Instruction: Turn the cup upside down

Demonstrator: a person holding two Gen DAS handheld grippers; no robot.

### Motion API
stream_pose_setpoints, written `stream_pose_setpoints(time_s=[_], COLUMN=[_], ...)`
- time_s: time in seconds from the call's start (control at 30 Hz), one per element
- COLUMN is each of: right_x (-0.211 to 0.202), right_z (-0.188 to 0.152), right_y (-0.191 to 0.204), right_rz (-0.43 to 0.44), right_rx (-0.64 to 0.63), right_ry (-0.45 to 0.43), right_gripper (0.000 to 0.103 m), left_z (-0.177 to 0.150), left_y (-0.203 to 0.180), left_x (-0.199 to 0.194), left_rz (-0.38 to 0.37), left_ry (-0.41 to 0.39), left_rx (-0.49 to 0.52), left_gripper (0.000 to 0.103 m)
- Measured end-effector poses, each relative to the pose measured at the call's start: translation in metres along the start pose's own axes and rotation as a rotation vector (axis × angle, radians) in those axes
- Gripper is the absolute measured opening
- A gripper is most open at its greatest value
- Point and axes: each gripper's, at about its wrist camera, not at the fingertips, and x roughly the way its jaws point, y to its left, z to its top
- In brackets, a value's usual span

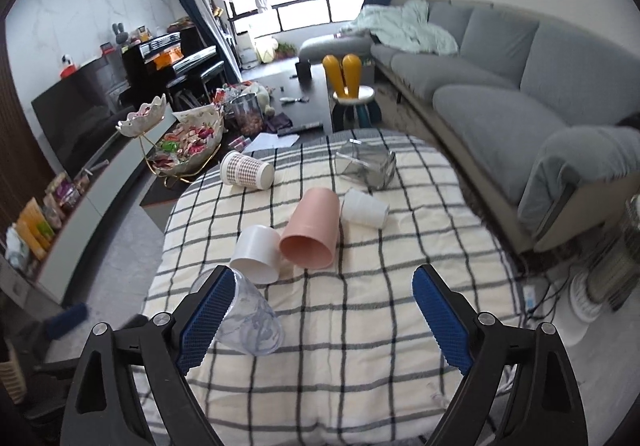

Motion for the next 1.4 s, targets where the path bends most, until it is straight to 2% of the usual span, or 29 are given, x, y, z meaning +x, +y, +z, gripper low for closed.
stream_pose_setpoints(time_s=[0.17, 0.53, 0.9, 1.4], right_x=[-0.008, -0.030, -0.034, -0.034], right_z=[-0.004, -0.011, -0.009, -0.008], right_y=[0.005, 0.016, 0.010, 0.011], right_rz=[-0.039, -0.179, -0.151, -0.147], right_rx=[-0.033, -0.126, -0.105, -0.104], right_ry=[-0.055, -0.213, -0.202, -0.199], right_gripper=[0.094, 0.101, 0.101, 0.101], left_z=[-0.004, -0.012, -0.013, -0.013], left_y=[0.003, 0.005, 0.001, -0.002], left_x=[-0.011, -0.019, -0.026, -0.025], left_rz=[0.031, 0.043, 0.066, 0.059], left_ry=[-0.076, -0.102, -0.143, -0.135], left_rx=[-0.015, -0.062, -0.034, -0.028], left_gripper=[0.103, 0.103, 0.103, 0.103])
